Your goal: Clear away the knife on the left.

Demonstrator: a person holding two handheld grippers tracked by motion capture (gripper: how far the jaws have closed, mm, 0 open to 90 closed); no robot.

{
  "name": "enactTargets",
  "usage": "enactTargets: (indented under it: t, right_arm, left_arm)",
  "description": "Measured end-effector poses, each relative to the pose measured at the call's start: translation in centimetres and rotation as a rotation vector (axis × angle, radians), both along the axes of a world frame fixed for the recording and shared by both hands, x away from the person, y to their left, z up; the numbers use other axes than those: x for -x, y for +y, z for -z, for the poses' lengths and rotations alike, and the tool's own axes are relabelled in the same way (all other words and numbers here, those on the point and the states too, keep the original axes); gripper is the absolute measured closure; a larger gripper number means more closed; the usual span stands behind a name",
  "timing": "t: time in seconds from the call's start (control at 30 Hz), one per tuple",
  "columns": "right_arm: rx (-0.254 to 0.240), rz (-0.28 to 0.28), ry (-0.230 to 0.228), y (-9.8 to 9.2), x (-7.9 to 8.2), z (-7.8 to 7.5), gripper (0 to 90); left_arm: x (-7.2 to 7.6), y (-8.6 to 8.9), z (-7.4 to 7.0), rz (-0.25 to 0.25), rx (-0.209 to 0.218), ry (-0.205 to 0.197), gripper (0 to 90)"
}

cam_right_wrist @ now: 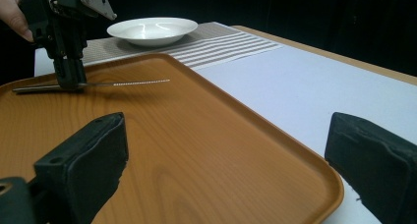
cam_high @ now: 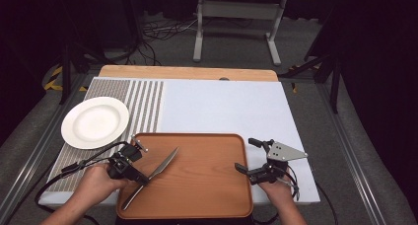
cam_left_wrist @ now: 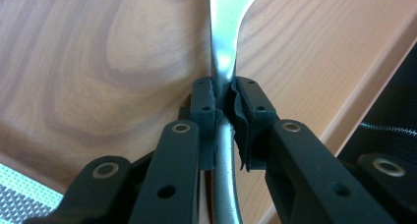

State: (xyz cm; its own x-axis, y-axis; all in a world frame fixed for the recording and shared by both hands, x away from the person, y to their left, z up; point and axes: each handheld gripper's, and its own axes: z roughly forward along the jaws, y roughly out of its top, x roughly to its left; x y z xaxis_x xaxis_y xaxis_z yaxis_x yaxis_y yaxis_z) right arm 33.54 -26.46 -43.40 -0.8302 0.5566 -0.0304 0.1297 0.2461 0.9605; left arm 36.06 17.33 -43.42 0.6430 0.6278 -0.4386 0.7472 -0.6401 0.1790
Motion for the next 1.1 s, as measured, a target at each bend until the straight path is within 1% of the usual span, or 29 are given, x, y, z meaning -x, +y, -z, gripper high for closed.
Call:
enactTargets:
  t: [0.1, 0.2, 0.23, 0.43, 0.5, 0.53, 0.57, 0.6, 0.67, 0.73, 0.77, 0.8, 0.83, 0.87, 0.9, 0.93, 0.97, 1.0, 1.07, 1.1]
  right_arm:
    - [-0.002, 0.000, 0.000, 0.0, 0.0, 0.0, 3.3]
    - [0.002, -0.001, 0.002, 0.0, 0.0, 0.0, 3.3]
    - [0.002, -0.001, 0.002, 0.0, 0.0, 0.0, 3.3]
    - [-0.001, 0.001, 0.006, -0.1, -0.1, 0.0, 3.3]
    - [-0.002, 0.000, 0.008, -0.1, -0.1, 0.1, 3.3]
    - [-0.003, -0.001, 0.007, -0.1, -0.1, 0.1, 3.2]
    - [-0.003, 0.000, 0.006, -0.1, -0.1, 0.1, 3.2]
    - [-0.004, 0.000, 0.007, -0.1, -0.1, 0.1, 3.2]
    - [-0.004, 0.000, 0.007, -0.1, -0.1, 0.1, 3.3]
    - [-0.003, -0.001, 0.005, -0.1, -0.1, 0.1, 3.3]
    - [-0.003, -0.001, 0.005, -0.1, -0.1, 0.1, 3.3]
    - [-0.004, 0.000, 0.005, -0.1, -0.1, 0.1, 3.3]
    - [-0.004, 0.000, 0.005, -0.1, -0.1, 0.1, 3.3]
    - [-0.005, 0.000, 0.005, -0.1, -0.1, 0.1, 3.3]
    - [-0.005, 0.000, 0.005, -0.1, -0.1, 0.1, 3.3]
    - [-0.004, 0.000, 0.005, -0.1, -0.1, 0.1, 3.2]
    - [-0.001, 0.000, 0.005, -0.1, -0.1, 0.1, 3.3]
    - [-0.001, 0.001, 0.005, -0.1, -0.1, 0.1, 3.3]
    - [0.000, 0.001, 0.005, -0.1, -0.1, 0.1, 3.3]
    - [-0.002, 0.000, 0.004, -0.1, -0.1, 0.1, 3.3]
  left_arm:
    - [0.0, 0.0, 0.0, -0.001, -0.004, 0.006, 80.0]
    - [-0.1, 0.0, 0.2, 0.005, -0.020, -0.002, 79.9]
    - [-0.1, 0.0, 0.2, 0.005, -0.023, 0.002, 79.9]
    - [-0.2, 0.0, 0.2, 0.012, -0.027, -0.004, 79.1]
    - [-0.1, -0.1, 0.1, 0.024, -0.035, -0.027, 78.2]
    - [0.0, 0.0, 0.0, 0.030, -0.025, -0.039, 75.6]
    - [-0.1, 0.1, -0.1, 0.030, -0.013, -0.045, 68.9]
    - [-0.1, 0.1, -0.2, 0.028, -0.010, -0.051, 62.9]
    - [-0.1, 0.3, -0.5, 0.026, 0.010, -0.069, 54.7]
    - [-0.3, 0.4, -0.7, 0.026, 0.025, -0.064, 49.7]
    - [-0.3, 0.5, -0.9, 0.032, 0.040, -0.071, 48.9]
    - [-0.3, 0.6, -1.1, 0.026, 0.053, -0.085, 47.0]
    - [-0.3, 0.6, -1.1, 0.026, 0.053, -0.085, 45.5]
    - [-0.2, 0.7, -1.5, 0.027, 0.100, -0.107, 44.6]
    - [-0.2, 0.7, -1.5, 0.027, 0.100, -0.107, 43.1]
    - [-0.1, 0.8, -1.8, 0.026, 0.124, -0.134, 43.1]
    - [-0.1, 0.8, -2.1, 0.035, 0.146, -0.159, 40.9]
    - [0.1, 0.8, -2.4, 0.052, 0.176, -0.215, 38.4]
    - [0.4, 0.6, -2.5, 0.085, 0.194, -0.271, 38.7]
    - [0.5, 0.5, -2.5, 0.107, 0.201, -0.305, 40.0]
